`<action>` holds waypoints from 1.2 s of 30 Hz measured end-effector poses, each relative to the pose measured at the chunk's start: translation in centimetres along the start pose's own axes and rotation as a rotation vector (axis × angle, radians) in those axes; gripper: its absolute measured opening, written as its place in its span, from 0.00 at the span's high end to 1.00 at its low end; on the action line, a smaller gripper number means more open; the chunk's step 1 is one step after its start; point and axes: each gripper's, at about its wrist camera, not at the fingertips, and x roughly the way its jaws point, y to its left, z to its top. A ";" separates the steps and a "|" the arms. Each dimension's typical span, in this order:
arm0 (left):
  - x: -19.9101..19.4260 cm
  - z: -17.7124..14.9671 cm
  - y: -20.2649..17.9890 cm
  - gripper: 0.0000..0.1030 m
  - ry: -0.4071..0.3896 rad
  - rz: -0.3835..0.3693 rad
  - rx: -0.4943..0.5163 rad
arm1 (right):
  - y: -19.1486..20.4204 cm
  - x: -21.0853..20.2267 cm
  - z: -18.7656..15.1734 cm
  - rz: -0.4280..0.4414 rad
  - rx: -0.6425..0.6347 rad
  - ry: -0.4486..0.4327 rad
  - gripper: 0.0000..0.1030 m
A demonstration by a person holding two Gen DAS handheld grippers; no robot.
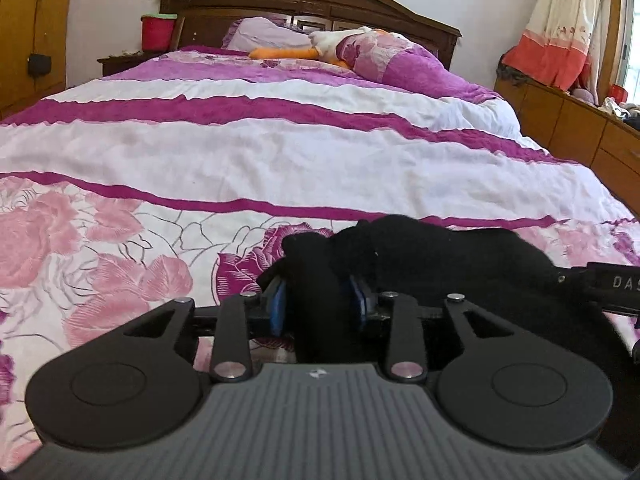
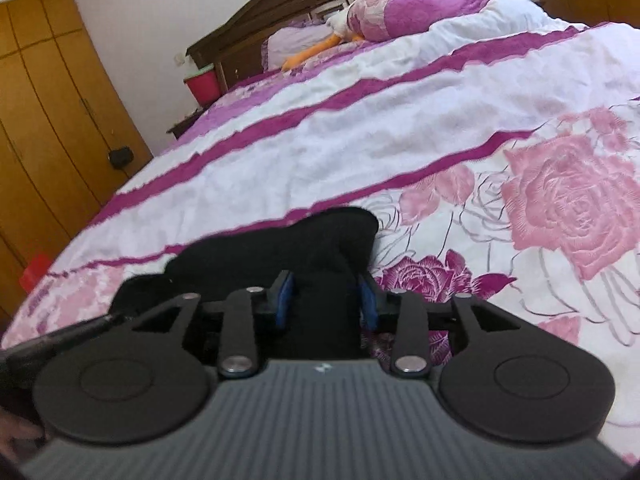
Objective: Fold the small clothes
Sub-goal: 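Open both tools and withdraw from the folded cardigan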
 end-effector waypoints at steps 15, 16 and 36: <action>-10.7 -0.6 -1.4 0.43 0.061 0.016 0.048 | 2.9 -10.8 -1.9 0.021 -0.024 -0.029 0.48; -11.2 -0.9 -1.6 0.41 0.068 0.019 0.050 | 3.0 -11.3 -2.1 0.022 -0.027 -0.028 0.48; -16.2 -5.7 -4.9 0.25 0.213 0.018 0.048 | 3.6 -18.1 -4.9 0.085 0.048 0.204 0.45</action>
